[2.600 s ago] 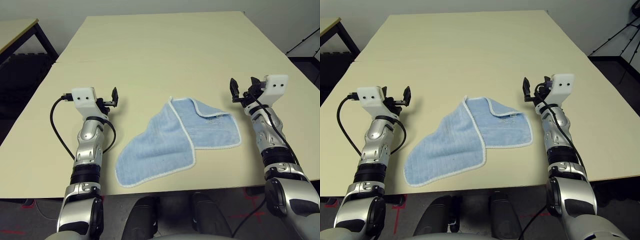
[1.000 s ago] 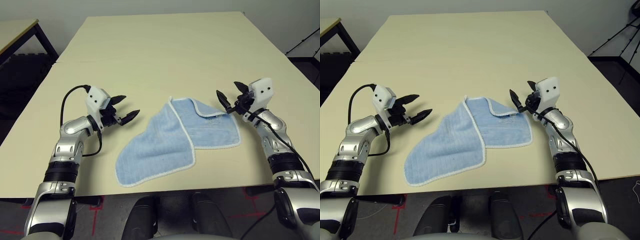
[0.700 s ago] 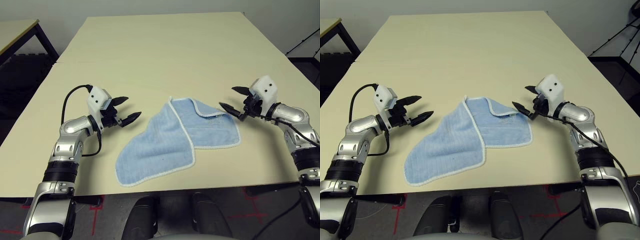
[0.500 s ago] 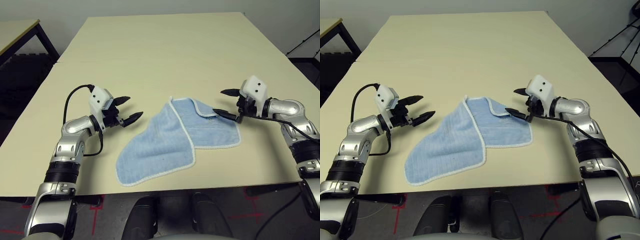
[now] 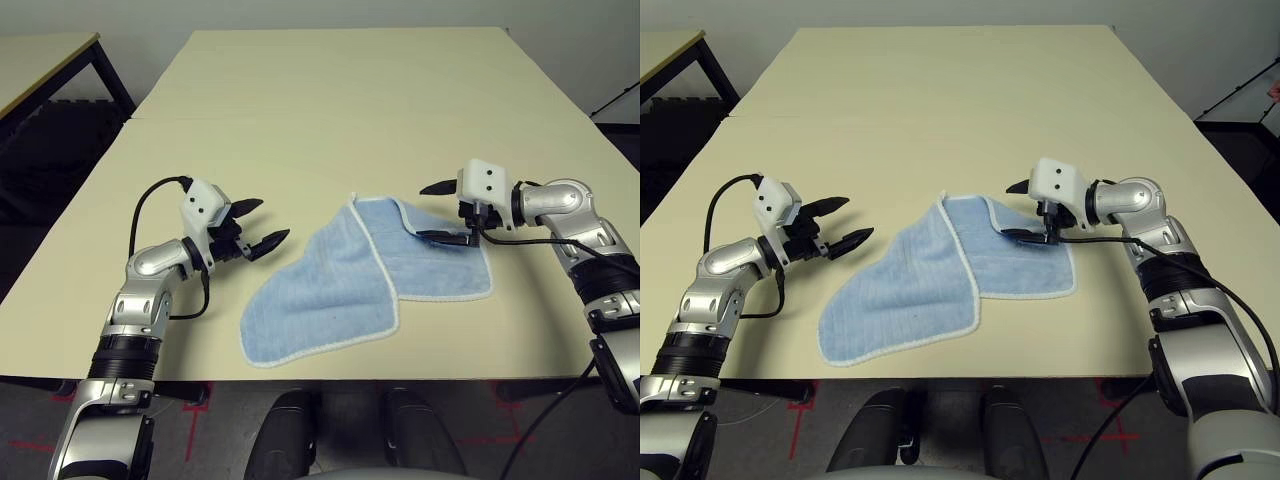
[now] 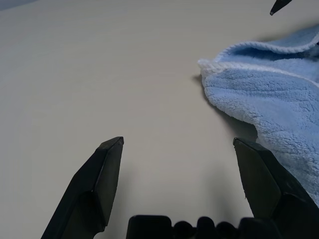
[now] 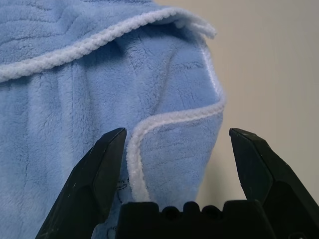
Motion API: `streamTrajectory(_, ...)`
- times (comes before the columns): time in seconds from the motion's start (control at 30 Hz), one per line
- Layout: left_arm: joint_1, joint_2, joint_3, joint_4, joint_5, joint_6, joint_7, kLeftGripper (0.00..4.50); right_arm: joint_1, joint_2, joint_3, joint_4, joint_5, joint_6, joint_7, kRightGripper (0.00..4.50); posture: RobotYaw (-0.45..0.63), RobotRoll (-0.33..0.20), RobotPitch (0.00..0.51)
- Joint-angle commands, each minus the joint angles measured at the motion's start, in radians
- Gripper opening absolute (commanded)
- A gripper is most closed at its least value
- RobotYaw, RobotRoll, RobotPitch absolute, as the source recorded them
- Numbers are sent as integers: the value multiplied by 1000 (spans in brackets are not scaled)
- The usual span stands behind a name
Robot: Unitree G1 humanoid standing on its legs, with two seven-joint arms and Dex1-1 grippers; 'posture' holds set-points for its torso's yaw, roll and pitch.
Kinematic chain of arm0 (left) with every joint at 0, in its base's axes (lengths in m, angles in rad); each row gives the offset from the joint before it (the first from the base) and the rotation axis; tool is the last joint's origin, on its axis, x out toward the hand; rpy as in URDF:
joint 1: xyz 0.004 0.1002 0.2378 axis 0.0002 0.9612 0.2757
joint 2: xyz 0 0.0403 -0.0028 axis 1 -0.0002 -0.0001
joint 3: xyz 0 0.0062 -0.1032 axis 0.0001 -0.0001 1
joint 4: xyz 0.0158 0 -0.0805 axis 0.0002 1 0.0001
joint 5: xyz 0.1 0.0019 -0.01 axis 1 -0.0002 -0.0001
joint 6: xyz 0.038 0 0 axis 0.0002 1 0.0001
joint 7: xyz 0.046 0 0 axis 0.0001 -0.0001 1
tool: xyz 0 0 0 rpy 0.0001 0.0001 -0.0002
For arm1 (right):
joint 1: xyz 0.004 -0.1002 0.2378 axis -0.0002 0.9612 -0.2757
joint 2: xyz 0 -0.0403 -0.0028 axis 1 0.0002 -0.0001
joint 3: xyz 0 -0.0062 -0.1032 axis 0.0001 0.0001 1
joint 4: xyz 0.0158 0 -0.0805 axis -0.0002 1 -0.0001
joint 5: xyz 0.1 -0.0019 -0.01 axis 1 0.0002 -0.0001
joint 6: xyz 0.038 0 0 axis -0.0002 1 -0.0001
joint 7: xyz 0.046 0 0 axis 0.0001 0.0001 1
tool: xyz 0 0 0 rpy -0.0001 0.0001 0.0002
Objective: Fold the towel and set it aside.
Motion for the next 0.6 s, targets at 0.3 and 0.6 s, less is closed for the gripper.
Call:
streamTrajectory(0.3,10,-20,7,-21,-5,11,32,4500,19,12,45,-18,-95,20,-110,4485,51,0,115)
streamTrajectory(0.6,19,-21,8,-26,-4,8,48,4500,-13,18,62,9,-123,-30,-115,3278,57,0,119)
